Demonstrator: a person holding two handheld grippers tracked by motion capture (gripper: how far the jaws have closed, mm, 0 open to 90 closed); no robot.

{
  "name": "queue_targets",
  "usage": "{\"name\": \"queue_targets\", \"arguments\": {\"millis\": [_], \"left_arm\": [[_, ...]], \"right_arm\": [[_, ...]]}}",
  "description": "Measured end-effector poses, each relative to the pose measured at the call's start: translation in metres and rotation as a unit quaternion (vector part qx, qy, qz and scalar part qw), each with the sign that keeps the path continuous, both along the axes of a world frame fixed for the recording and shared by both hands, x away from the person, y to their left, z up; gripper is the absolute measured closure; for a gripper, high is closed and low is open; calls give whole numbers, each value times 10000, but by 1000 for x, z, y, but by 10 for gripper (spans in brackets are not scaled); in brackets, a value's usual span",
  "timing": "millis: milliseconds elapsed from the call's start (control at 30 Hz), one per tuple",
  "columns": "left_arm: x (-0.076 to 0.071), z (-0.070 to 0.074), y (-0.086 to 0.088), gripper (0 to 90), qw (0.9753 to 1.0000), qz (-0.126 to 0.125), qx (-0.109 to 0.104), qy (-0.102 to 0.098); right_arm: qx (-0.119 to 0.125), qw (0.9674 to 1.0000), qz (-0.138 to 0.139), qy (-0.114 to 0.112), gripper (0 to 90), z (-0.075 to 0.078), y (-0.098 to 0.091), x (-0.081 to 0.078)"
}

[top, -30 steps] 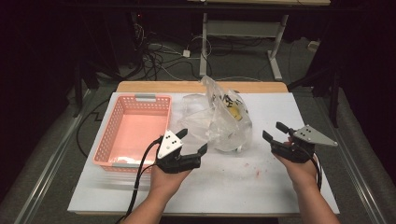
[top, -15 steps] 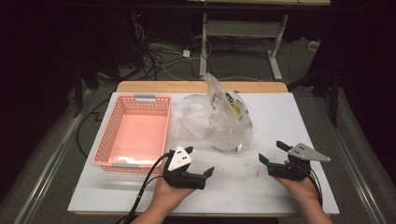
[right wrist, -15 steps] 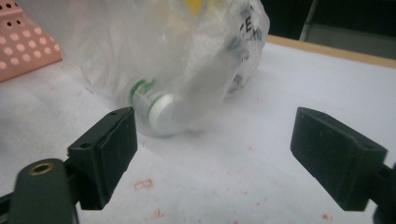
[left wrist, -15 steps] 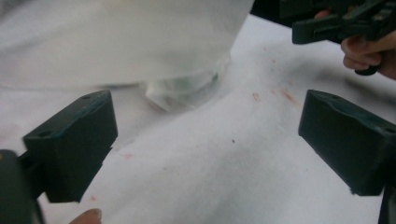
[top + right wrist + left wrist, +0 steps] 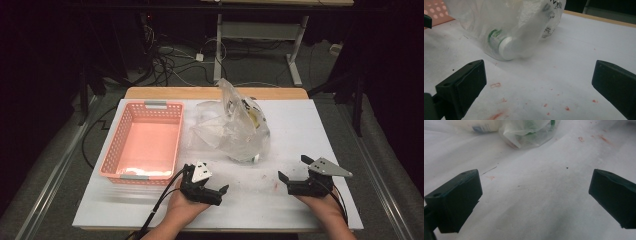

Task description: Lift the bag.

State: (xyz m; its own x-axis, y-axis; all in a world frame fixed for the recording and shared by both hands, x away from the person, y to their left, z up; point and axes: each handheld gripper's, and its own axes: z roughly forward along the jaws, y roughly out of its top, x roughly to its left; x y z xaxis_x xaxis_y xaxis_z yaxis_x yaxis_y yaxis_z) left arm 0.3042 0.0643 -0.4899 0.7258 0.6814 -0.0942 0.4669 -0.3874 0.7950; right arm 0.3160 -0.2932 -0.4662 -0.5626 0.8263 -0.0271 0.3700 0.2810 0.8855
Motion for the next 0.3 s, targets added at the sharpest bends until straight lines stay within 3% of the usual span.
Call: {"name": "queue_targets", "arguments": {"millis": [167, 300], "left_arm": [[-4, 0, 7, 0, 9991, 128, -359, -199], [-3, 0, 10, 0, 9985, 165, -492, -171]], "right_arm": [[5, 10000, 81, -38, 0, -3, 0, 2], [111, 9999, 53, -57, 0, -2, -2, 1]]}}
